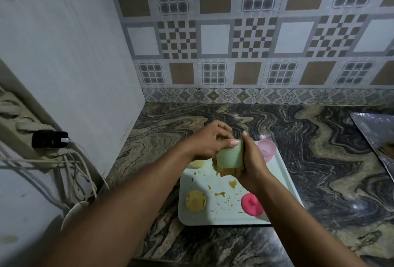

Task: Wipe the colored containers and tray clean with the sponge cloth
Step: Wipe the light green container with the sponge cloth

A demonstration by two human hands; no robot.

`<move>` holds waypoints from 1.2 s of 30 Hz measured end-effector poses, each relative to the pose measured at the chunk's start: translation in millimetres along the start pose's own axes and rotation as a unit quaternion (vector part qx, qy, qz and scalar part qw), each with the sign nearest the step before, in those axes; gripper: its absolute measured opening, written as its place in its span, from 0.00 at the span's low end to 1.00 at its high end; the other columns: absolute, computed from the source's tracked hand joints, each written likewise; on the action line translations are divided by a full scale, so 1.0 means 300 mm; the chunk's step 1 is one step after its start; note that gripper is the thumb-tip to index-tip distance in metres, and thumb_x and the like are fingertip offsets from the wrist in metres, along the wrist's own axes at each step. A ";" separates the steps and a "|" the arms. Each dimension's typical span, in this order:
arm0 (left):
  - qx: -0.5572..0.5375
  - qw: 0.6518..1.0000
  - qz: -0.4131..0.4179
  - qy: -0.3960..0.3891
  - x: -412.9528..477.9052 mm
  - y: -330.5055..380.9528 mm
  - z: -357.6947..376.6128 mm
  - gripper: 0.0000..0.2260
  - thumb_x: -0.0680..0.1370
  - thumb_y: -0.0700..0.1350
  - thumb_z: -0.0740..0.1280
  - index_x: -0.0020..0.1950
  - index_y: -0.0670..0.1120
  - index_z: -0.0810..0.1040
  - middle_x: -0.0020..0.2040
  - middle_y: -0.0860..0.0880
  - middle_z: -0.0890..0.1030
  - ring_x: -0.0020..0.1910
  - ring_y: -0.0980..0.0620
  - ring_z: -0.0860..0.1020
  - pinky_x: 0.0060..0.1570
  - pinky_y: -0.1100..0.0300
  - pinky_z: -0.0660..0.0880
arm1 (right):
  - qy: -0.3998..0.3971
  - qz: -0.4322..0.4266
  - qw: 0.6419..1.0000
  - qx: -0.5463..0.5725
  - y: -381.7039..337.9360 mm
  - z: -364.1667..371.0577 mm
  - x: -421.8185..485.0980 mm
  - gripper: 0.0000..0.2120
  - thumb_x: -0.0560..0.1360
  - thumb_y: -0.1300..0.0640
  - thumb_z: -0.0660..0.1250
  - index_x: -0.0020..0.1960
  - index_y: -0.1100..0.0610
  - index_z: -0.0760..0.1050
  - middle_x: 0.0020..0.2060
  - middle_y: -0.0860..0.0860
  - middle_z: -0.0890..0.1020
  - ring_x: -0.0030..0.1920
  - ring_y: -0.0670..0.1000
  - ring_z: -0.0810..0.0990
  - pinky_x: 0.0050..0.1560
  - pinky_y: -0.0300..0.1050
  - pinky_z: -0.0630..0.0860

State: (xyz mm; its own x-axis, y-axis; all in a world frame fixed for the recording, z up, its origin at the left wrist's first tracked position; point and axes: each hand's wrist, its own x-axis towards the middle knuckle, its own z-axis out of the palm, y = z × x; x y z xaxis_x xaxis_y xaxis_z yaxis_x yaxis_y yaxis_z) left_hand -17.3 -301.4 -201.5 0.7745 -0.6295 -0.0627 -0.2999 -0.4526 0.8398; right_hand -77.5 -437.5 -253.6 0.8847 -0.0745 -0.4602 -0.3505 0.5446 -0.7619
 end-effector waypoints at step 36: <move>-0.037 0.993 0.114 0.014 -0.008 -0.096 -0.134 0.04 0.75 0.44 0.74 0.49 0.47 0.85 0.70 0.55 0.70 0.70 0.61 0.68 0.62 0.71 0.68 | -0.003 0.041 0.986 0.162 -0.009 0.130 0.074 0.26 0.82 0.40 0.56 0.58 0.60 0.82 0.59 0.63 0.83 0.53 0.64 0.81 0.56 0.57 0.77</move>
State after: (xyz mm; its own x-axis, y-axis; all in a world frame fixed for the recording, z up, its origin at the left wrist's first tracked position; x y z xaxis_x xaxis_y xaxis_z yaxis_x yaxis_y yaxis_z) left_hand 11.8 -261.7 -203.8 0.7063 -0.6921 0.1485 -0.4284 -0.2509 0.8681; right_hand -45.1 -408.1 -244.0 0.8600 -0.0148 -0.5101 -0.3047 0.7870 -0.5364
